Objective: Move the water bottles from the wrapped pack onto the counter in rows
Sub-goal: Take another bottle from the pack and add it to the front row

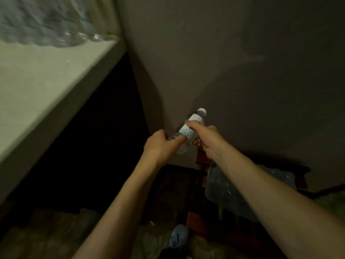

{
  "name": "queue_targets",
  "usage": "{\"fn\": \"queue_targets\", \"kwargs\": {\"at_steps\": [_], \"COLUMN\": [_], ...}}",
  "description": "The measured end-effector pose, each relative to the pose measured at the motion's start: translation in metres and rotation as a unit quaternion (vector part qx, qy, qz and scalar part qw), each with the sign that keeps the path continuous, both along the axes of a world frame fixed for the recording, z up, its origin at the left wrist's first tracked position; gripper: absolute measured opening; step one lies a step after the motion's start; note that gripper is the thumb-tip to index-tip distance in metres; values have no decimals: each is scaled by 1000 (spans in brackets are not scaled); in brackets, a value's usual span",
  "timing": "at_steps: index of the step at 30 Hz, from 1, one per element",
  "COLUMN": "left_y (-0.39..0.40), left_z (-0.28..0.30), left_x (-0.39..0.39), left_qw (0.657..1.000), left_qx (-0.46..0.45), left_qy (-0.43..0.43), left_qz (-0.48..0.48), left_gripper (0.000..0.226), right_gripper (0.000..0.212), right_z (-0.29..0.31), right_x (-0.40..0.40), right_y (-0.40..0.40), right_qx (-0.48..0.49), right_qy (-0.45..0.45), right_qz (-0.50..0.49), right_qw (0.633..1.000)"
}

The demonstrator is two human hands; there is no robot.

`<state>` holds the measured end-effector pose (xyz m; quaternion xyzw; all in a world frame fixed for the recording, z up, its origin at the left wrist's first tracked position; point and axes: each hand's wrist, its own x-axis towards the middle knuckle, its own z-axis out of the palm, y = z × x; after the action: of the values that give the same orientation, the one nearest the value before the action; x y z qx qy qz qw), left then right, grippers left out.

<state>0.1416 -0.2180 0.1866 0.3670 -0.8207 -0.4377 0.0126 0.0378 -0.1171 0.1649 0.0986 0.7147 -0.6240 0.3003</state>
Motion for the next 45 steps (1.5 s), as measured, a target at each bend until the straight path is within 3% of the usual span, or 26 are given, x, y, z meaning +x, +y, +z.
{"fn": "queue_targets", "kwargs": {"at_steps": [6, 11, 16, 23, 32, 39, 45], "left_y": [-38, -83, -129, -222, -312, -336, -336], "left_z": [66, 129, 167, 186, 182, 166, 162], "left_x": [39, 62, 70, 80, 80, 74, 57], "left_qw": [999, 993, 982, 980, 965, 964, 962], "left_qx": [-43, -81, -160, -126, -134, -96, -130], "left_qy": [17, 85, 104, 148, 176, 180, 172], "left_qz": [20, 16, -8, -55, -137, -172, -167], "left_gripper": [53, 45, 44, 41, 31, 33, 37], "right_gripper": [61, 65, 39, 58, 55, 75, 84], "right_z": [59, 112, 150, 187, 197, 195, 186], "right_x": [22, 33, 39, 53, 69, 85, 84], "right_y": [-52, -96, -143, -218, -296, -319, -324], "right_qx": [-63, -108, -160, -164, -79, 72, 123], "right_qy": [67, 121, 187, 258, 397, 536, 574], "right_qz": [71, 102, 113, 150, 134, 122, 96], "right_qw": [993, 982, 963, 940, 905, 832, 804]}}
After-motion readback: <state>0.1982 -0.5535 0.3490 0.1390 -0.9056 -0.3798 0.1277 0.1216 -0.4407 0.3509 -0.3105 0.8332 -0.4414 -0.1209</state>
